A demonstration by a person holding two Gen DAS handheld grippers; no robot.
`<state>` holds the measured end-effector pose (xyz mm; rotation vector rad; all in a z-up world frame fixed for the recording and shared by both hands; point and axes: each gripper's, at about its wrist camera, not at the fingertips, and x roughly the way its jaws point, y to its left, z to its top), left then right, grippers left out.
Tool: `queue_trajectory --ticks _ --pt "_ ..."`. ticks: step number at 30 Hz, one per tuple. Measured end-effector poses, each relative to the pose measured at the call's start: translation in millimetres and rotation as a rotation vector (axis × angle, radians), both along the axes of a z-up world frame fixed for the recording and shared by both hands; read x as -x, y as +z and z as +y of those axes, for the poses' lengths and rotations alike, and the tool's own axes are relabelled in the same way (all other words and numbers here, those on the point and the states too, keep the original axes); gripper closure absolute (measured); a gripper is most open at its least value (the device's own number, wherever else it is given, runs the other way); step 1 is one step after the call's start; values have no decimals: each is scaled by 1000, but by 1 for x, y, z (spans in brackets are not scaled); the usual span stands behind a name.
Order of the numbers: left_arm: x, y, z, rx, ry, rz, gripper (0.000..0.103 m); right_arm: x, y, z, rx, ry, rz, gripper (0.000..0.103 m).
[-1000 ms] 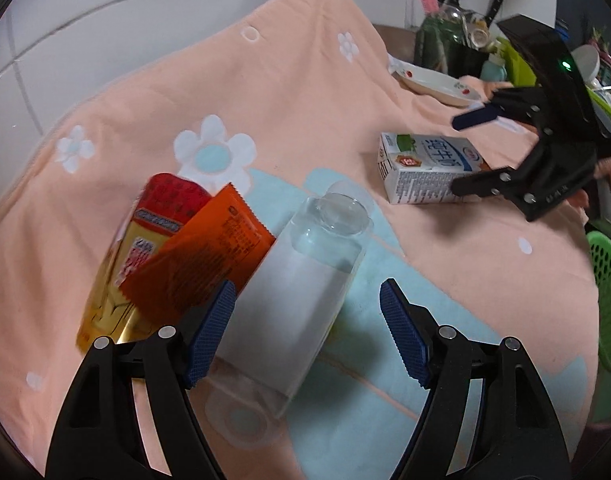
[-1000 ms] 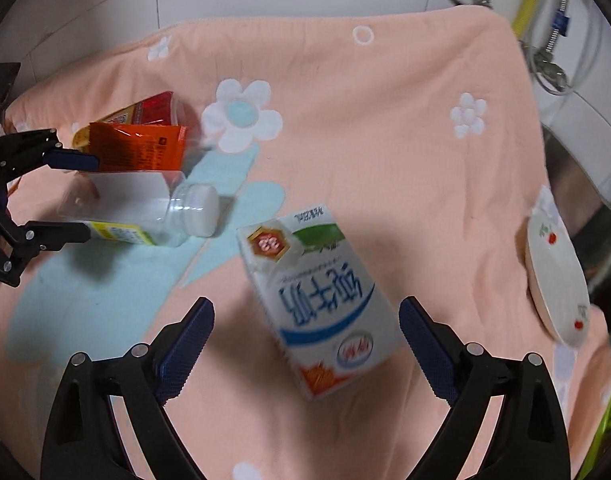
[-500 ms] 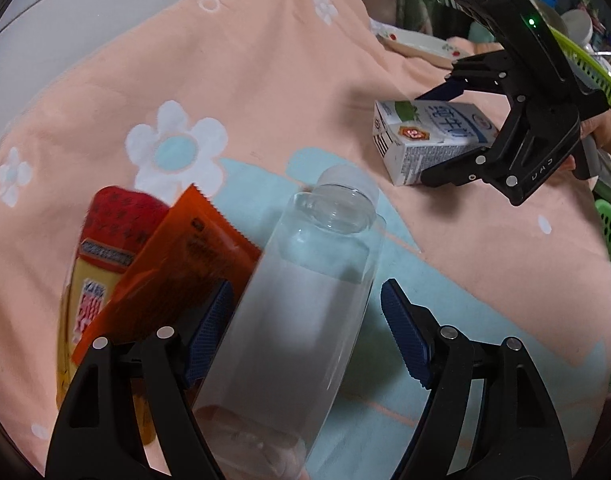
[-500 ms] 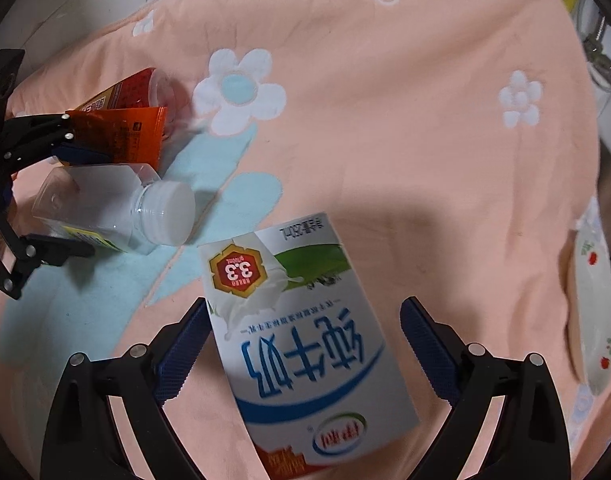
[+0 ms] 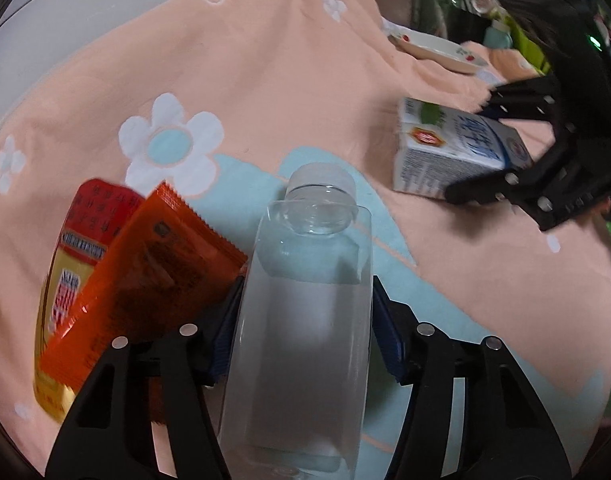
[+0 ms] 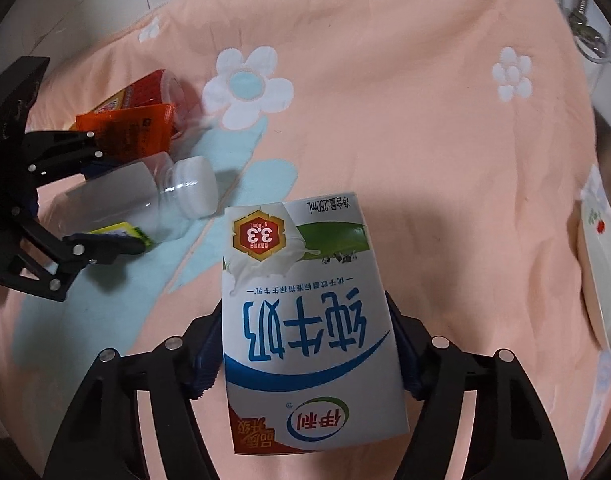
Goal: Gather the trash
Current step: 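Grasp the clear plastic bottle with the left gripper while the right gripper grasps the milk carton, then carry the bottle and milk carton to the green basket and release both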
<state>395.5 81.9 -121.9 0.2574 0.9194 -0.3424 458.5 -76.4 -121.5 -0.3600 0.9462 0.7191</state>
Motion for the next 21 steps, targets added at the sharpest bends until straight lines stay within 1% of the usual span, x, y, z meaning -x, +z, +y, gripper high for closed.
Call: queue_trajectory --ticks 4,7,10,15,21 --pt "18 7 -3 49 24 -6 47 25 5 -11 -34 -31 -6 36" --pt "34 12 -6 67 23 -10 47 45 9 -20 -51 -56 -17 36" --pt "53 21 -12 91 22 -22 47 66 14 -31 -74 -95 -26 36" --pt "91 37 -18 159 18 -49 47 106 23 -54 -97 -161 -59 36" --pt "126 50 -47 223 -11 -71 47 158 31 -93 -119 -253 -85 36"
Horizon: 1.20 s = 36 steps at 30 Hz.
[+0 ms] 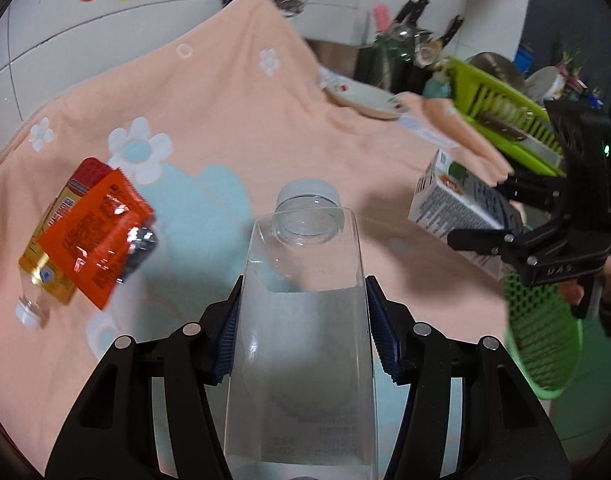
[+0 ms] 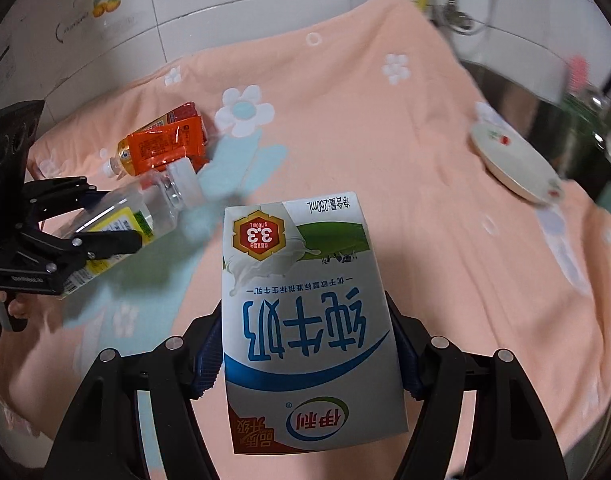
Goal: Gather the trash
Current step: 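Carry the bottle and milk carton to the green basket and release both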
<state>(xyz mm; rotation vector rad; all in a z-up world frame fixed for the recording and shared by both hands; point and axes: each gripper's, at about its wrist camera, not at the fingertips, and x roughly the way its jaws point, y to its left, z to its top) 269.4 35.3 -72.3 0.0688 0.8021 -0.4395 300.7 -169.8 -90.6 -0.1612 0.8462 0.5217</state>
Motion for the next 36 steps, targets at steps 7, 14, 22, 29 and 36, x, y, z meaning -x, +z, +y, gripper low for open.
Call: queue_trajectory --ticks 7,14,22,29,36 --pt "41 12 -42 35 -68 -38 47 58 -4 -47 -1 -100 -17 36" --pt "74 14 -92 58 -163 -53 47 112 -16 -95 8 -205 -29 36" --pt "104 11 -142 67 -262 -53 47 156 -36 -148 19 -350 8 36" --pt "123 9 -177 62 -332 -50 47 180 -45 -190 -5 -456 30 35" --pt "136 1 -212 44 -386 -43 47 201 -38 -214 -38 -519 2 28"
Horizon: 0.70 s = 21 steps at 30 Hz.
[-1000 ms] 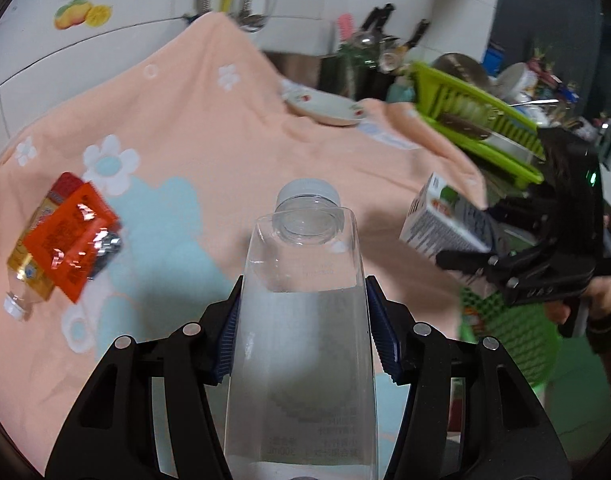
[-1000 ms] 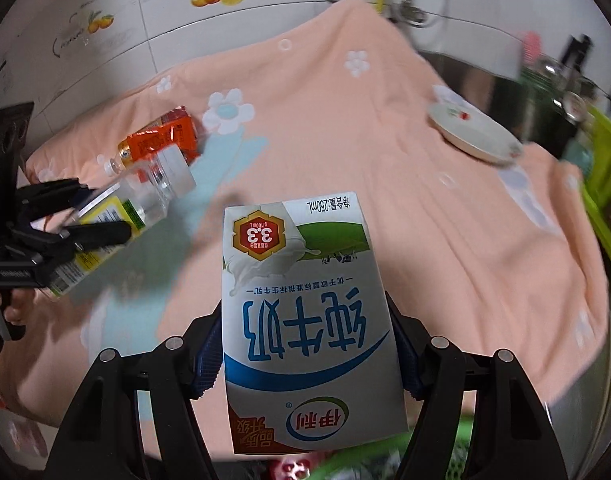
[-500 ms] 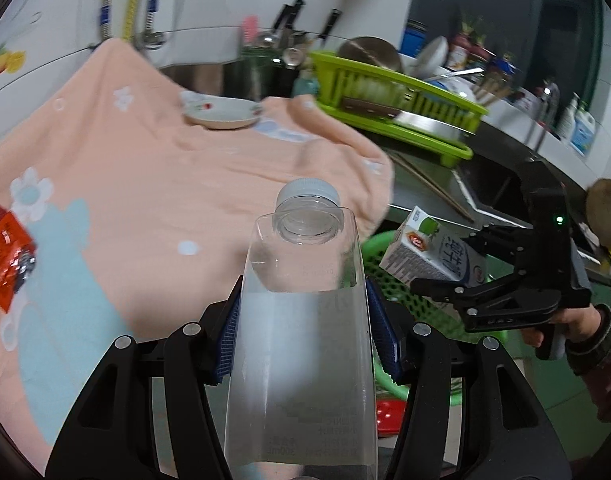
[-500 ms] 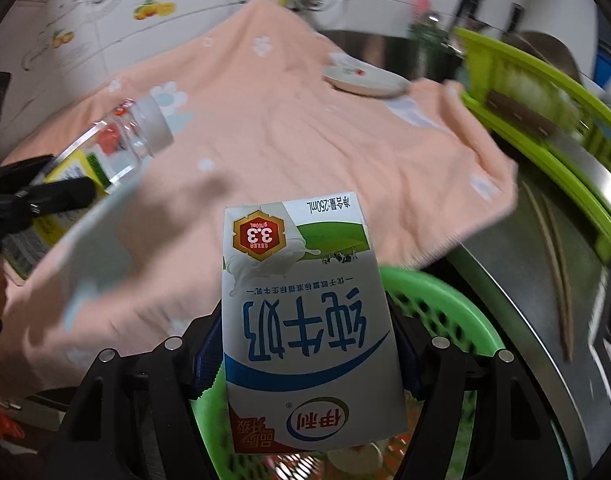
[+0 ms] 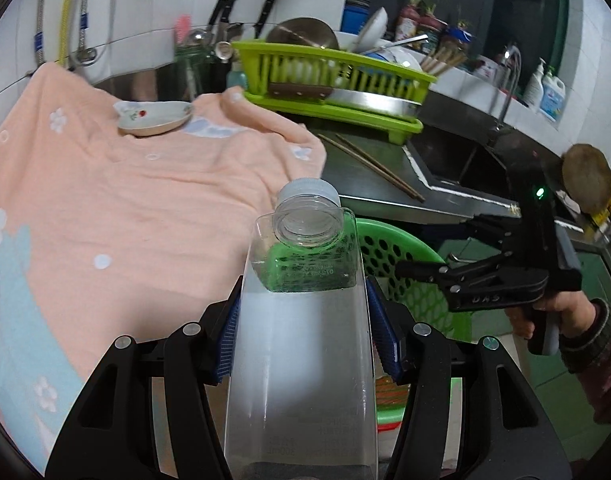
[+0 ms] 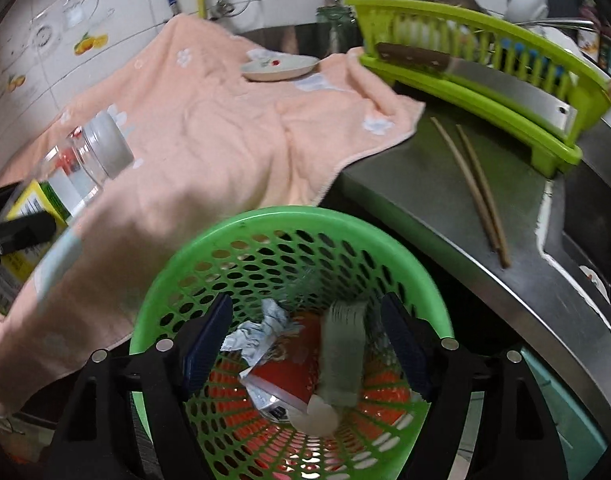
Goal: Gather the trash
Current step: 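Carry the bottle and milk carton to the green basket and release both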
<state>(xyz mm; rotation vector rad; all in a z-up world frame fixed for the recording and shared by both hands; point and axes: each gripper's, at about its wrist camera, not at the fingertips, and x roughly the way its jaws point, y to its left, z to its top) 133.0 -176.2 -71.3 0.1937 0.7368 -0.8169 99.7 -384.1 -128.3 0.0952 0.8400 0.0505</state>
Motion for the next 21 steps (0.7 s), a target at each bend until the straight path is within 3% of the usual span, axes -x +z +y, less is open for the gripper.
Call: queue_trajectory --ticks 16,21 --pt "-6 -42 -50 -17 -34 127 46 22 14 -24 -43 -45 -59 23" --pt "-6 -43 -48 2 -33 123 35 21 16 -18 -51 -28 -68 23"
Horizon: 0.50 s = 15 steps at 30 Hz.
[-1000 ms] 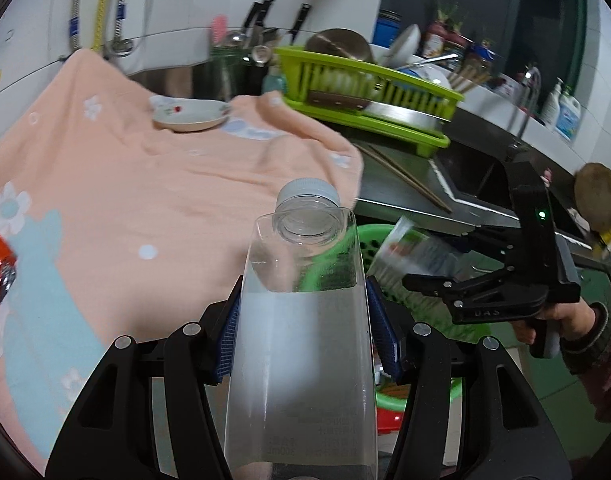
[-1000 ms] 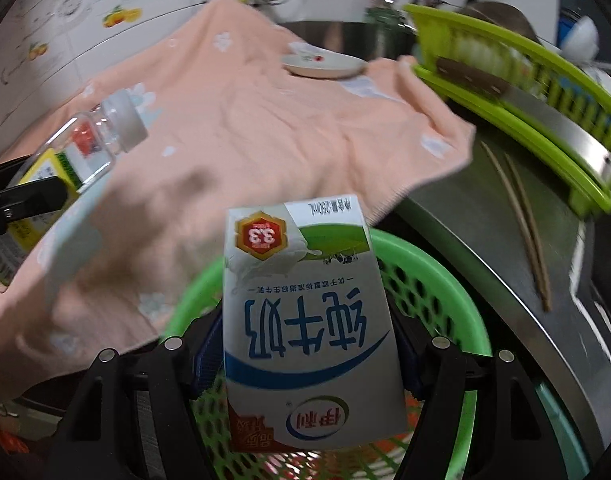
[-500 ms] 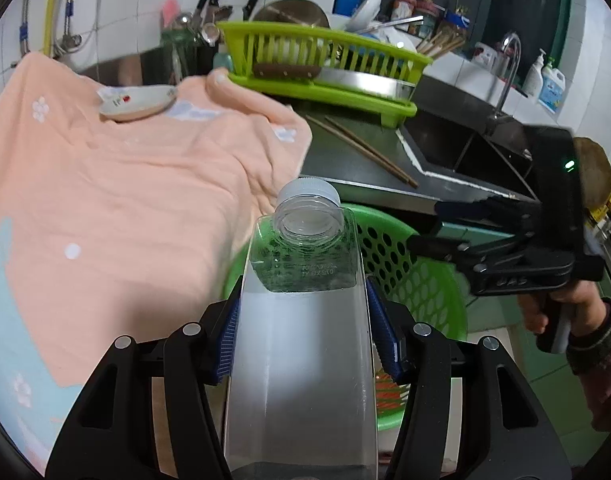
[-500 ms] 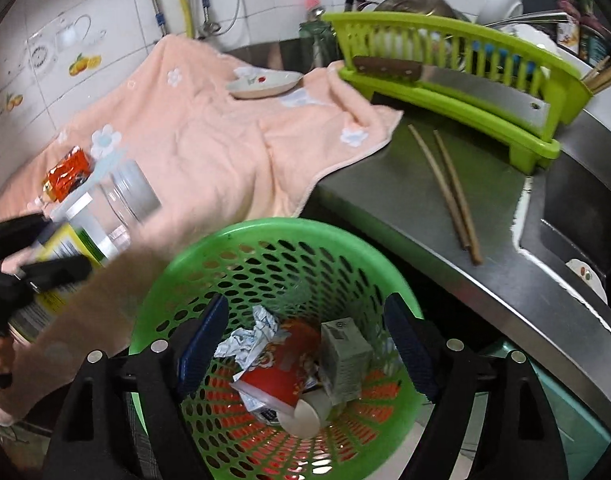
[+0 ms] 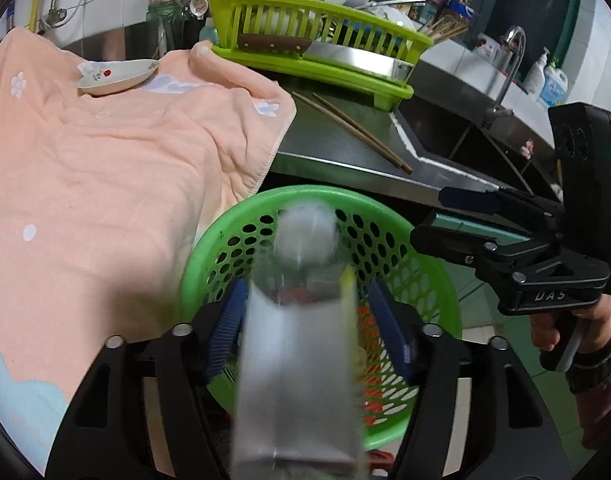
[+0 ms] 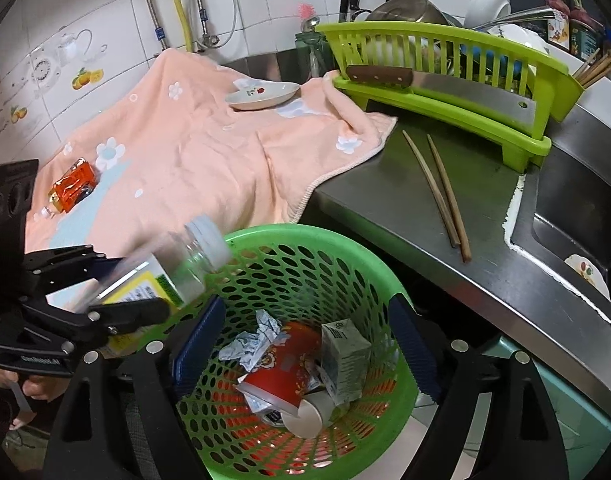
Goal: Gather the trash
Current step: 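Carry the bottle and milk carton to the green basket and release both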
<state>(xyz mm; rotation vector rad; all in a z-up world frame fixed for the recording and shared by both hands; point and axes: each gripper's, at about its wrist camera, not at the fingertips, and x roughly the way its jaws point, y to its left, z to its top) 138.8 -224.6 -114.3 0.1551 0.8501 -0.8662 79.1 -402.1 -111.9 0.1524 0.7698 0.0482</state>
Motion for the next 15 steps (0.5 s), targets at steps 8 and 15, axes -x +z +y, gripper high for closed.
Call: queue_trajectory --ticks 8,15 --pt "-1 9 23 21 39 -23 34 -6 5 15 6 39 -11 22" --pt "-7 26 62 5 125 -73 34 -17 9 40 16 101 -14 21"
